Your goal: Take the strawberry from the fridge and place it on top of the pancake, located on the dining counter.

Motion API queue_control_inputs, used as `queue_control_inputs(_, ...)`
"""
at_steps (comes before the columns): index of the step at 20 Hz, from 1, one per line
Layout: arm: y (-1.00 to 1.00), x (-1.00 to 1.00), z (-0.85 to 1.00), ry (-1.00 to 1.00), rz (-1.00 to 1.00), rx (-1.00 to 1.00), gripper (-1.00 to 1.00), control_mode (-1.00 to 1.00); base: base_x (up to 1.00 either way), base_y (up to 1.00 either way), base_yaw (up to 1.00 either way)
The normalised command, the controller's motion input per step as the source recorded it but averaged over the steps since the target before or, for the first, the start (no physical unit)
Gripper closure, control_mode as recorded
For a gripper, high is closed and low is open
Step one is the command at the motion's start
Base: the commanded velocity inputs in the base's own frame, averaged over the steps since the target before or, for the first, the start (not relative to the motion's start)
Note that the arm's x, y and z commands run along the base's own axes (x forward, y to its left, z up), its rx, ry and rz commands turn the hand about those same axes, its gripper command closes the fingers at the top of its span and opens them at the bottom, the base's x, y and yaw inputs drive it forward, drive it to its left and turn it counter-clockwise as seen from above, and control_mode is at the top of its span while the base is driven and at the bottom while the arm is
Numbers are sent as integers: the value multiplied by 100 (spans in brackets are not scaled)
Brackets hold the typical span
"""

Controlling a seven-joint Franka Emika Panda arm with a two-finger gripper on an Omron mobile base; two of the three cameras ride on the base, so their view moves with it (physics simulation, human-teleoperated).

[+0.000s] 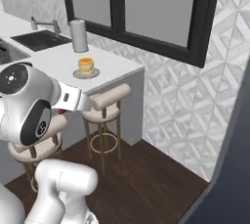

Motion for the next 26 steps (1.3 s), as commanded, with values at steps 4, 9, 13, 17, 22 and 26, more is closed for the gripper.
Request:
queue_control_inputs(4, 0, 0, 0, 0, 0, 0, 100, 100, 100, -66, 51)
queue_control_inputs(9, 0, 0, 0, 0, 0, 0, 100, 100, 96, -50, 58)
queue_control_inputs(13, 0, 0, 0, 0, 0, 0, 100, 100, 85, -61, 62)
queue_control_inputs(17, 0, 0, 0, 0, 0, 0, 100, 100, 71, -51, 60)
queue_control_inputs(22, 0, 0, 0, 0, 0, 0, 100, 100, 70, -8, 60)
queue_control_inputs(26, 0, 0, 0, 0, 0, 0, 100, 100, 59, -47, 56)
